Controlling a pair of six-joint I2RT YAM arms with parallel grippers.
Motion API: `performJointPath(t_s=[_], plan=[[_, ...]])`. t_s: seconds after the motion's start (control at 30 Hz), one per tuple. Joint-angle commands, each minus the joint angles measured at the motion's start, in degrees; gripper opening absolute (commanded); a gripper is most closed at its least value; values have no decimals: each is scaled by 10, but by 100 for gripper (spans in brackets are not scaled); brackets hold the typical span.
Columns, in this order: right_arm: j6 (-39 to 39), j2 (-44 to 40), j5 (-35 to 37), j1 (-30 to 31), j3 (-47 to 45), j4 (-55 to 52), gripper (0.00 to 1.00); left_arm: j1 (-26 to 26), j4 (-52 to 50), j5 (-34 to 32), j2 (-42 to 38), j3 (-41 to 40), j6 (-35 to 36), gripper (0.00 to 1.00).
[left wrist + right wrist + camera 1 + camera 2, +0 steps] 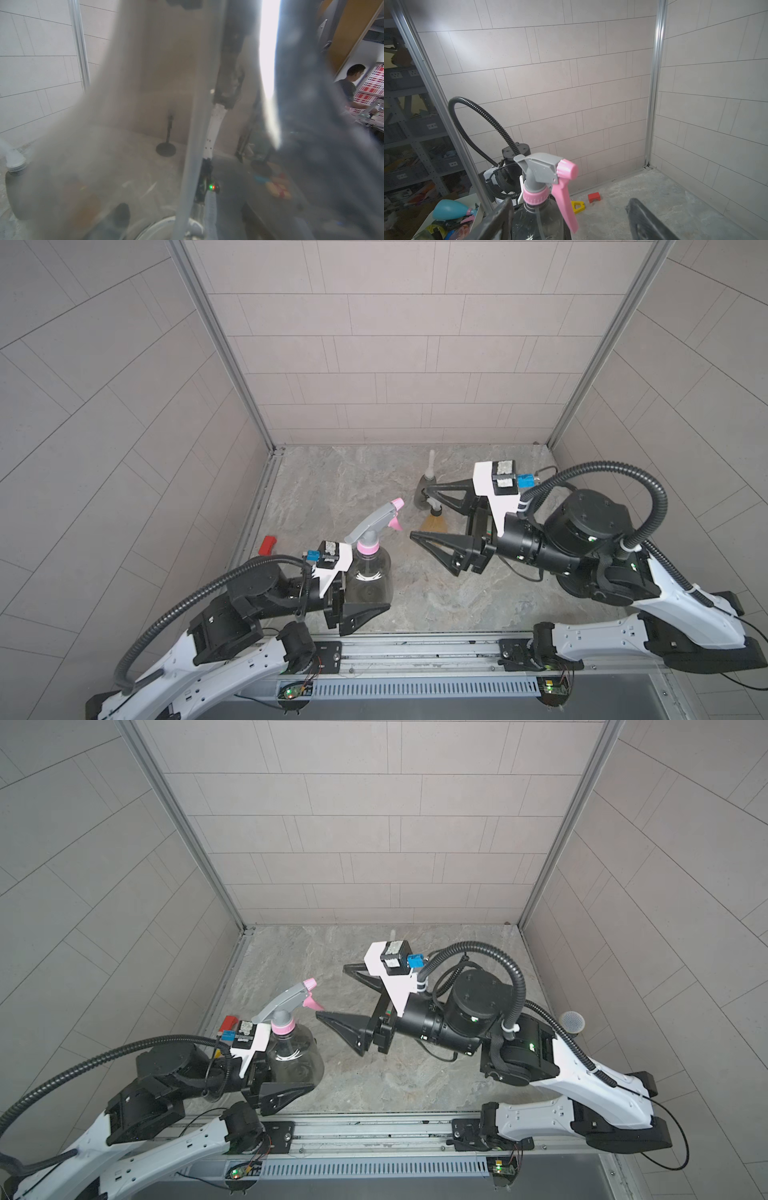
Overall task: Attach spray nozzles to spray bottles
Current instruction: Screw the spray nozzle on the spray bottle.
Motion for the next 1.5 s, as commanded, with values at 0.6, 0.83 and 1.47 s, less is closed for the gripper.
performJointPath(t_s=[0.6,0.83,1.47], plan=[[-6,31,10,135,16,-46,83,3,-34,-72,-6,23,11,0],[-8,-13,17,188,-37,-6,80,3,-21,-44,3,20,13,0],[25,66,-261,-18,21,-11,61,3,21,142,11,18,-23,0]])
